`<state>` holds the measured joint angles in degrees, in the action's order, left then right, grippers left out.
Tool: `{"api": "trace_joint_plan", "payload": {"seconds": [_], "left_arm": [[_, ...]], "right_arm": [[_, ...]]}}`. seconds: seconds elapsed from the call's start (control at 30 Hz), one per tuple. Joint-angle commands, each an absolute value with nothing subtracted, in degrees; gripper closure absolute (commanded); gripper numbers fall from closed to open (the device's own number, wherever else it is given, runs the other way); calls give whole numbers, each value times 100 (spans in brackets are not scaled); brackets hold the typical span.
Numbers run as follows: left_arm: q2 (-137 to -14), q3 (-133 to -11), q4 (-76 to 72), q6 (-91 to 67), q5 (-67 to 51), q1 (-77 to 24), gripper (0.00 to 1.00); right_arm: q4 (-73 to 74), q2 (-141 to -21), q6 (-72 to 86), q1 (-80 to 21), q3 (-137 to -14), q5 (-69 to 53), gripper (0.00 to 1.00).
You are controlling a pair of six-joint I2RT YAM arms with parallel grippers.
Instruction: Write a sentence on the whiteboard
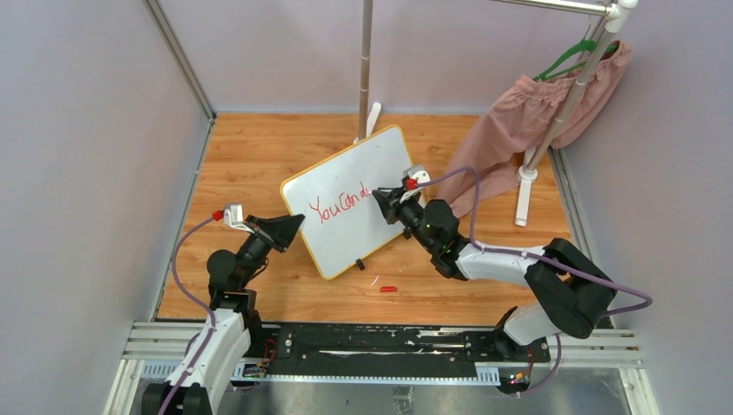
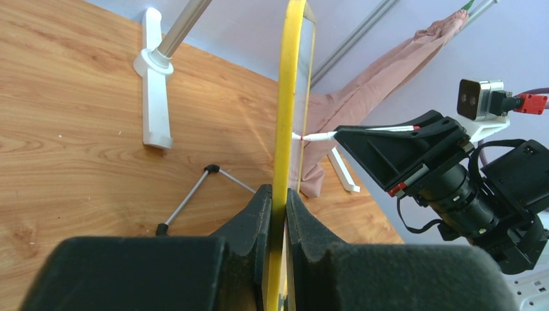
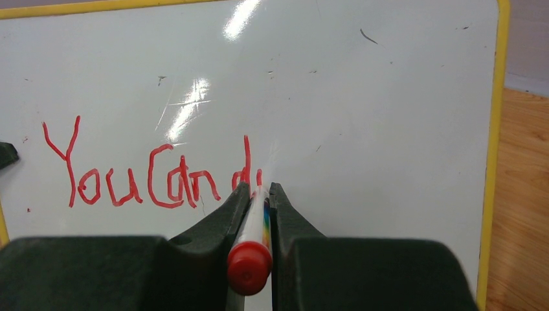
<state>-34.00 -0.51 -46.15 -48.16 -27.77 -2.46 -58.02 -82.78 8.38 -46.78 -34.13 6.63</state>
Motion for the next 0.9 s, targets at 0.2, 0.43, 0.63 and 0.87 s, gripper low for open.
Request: {"api": "trace_joint_plan", "payload": {"seconds": [0.2,0.43,0.63,0.87], "left_arm": [[-3377,848,-4755,-4761,-2678,-265,100],[-3384,852,-4755,-4755,-2672,-273,100],[-3385,852,-4755,-4755,-2672,-275,100],[-3378,851,-4755,-4755,-2672,-279,100]], "right_arm": [[-5811,-8263,801,-4572,-3187,912,100],[-5722,-8153,759,-4409,-3287,969,100],[-5667,-8159,736,-4343,-3461,852,100],[-5647,-8282,773,-4344,-3690,680,100]]}}
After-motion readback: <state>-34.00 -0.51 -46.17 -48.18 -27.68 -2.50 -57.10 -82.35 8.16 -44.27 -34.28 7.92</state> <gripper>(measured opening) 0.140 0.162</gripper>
